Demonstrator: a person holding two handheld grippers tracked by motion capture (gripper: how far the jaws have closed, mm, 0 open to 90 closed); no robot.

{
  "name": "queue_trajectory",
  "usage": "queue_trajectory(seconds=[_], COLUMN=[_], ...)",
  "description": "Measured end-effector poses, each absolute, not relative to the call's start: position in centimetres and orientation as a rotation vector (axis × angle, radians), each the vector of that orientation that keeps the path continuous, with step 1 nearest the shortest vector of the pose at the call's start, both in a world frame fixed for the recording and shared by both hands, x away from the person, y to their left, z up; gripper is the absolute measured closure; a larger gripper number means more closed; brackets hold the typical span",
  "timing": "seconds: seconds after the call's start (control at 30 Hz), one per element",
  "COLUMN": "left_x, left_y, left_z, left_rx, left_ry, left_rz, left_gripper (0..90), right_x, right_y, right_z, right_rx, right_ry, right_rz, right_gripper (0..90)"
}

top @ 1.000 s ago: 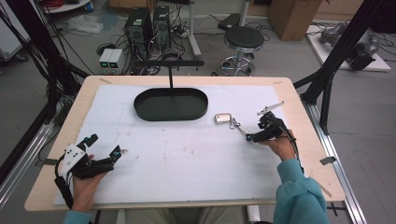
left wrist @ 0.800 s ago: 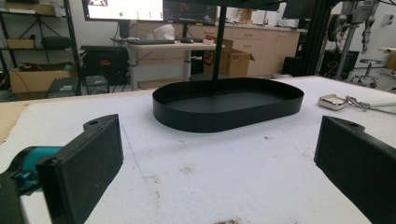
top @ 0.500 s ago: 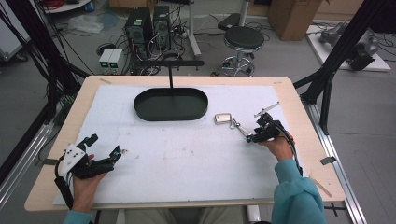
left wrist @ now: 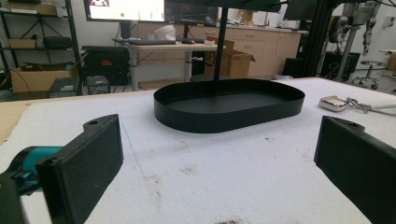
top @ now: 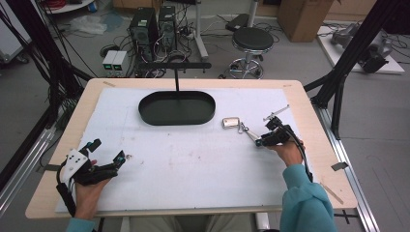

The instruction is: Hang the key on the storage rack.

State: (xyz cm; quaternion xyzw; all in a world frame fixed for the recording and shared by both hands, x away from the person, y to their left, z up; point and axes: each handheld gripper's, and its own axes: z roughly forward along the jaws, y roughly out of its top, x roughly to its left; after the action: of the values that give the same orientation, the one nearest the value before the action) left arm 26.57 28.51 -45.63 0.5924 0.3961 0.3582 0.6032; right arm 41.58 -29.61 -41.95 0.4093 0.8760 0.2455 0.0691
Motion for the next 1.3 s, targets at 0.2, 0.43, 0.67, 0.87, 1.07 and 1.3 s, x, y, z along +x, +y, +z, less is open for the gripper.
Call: queue_trajectory(seconds=[0.2, 0.43, 0.67, 0.87, 1.07, 1.3], left_x=[26.6, 26.6, 26.6, 26.8, 27.1, 27.6], left_y=[28.5, 28.6, 28.6, 28.7, 28.9, 29.2], left_z=[-45.6, -45.6, -45.6, -45.6, -45.4, -44.5], left_rx=[1.373, 1.37, 1.374, 1.378, 1.389, 1.391], left_ry=[0.917, 0.92, 0.921, 0.929, 0.925, 0.914], left_rz=[0.826, 0.828, 0.826, 0.8, 0.794, 0.741], left_gripper=[1.7, 1.7, 1.7, 1.7, 1.7, 1.7], right_x=[41.8, 41.7, 41.5, 41.1, 40.6, 40.0], right_y=[-29.4, -29.6, -29.8, -29.7, -29.7, -29.0], right_z=[-42.2, -42.3, -42.2, -41.5, -40.7, -39.9], right_rx=[1.209, 1.219, 1.18, 1.138, 1.091, 0.992], right_ry=[2.646, 2.628, 2.633, 2.632, 2.609, 2.624], right_rz=[0.72, 0.741, 0.758, 0.807, 0.886, 0.945], right_gripper=[72.2, 73.8, 74.0, 74.1, 74.3, 74.4])
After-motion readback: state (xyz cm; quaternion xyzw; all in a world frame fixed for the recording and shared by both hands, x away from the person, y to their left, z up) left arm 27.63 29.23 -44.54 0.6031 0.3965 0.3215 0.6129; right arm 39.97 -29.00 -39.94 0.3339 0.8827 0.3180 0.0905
